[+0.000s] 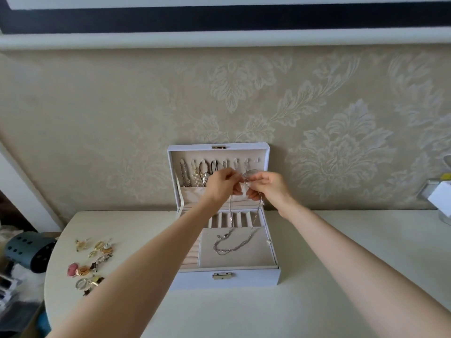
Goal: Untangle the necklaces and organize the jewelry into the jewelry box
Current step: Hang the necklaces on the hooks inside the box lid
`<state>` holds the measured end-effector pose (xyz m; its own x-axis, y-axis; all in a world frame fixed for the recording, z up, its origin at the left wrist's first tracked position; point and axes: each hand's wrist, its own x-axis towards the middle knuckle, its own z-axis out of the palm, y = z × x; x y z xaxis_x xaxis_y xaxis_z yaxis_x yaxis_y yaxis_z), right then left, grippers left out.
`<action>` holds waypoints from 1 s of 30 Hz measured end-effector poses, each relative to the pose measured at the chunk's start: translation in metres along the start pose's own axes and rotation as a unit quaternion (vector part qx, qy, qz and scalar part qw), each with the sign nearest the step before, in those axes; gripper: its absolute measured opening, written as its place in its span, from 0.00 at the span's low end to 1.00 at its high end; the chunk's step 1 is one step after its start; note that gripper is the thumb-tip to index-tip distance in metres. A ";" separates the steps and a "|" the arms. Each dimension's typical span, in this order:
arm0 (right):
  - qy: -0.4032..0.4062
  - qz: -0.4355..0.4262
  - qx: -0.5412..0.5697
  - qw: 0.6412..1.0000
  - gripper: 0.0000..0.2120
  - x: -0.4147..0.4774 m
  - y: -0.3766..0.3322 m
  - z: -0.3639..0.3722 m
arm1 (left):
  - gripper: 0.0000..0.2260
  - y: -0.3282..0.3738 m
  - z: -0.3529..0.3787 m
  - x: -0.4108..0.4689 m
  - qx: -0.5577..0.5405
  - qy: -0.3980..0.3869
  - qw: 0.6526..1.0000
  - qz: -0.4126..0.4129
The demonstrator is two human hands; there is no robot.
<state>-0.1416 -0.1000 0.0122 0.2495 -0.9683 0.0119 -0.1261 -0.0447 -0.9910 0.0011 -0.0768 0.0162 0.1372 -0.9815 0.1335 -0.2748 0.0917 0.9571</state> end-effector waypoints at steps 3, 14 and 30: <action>0.069 -0.008 0.044 0.997 0.04 0.005 0.006 0.005 | 0.11 0.009 0.010 0.006 -0.121 0.009 0.992 -0.039; 0.298 -0.072 0.011 0.952 0.04 0.032 0.012 0.015 | 0.08 0.021 0.031 0.024 -0.263 0.093 0.953 -0.117; 0.393 -0.241 -0.244 0.853 0.11 0.049 0.007 0.013 | 0.13 0.010 0.056 0.027 -0.076 0.231 0.966 -0.086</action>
<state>-0.1182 -0.1442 0.0046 -0.3120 -0.6651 0.6784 -0.6239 -0.3951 -0.6743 -0.0510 -0.1120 0.0154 0.5889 -0.8074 0.0370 -0.0728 -0.0074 0.9973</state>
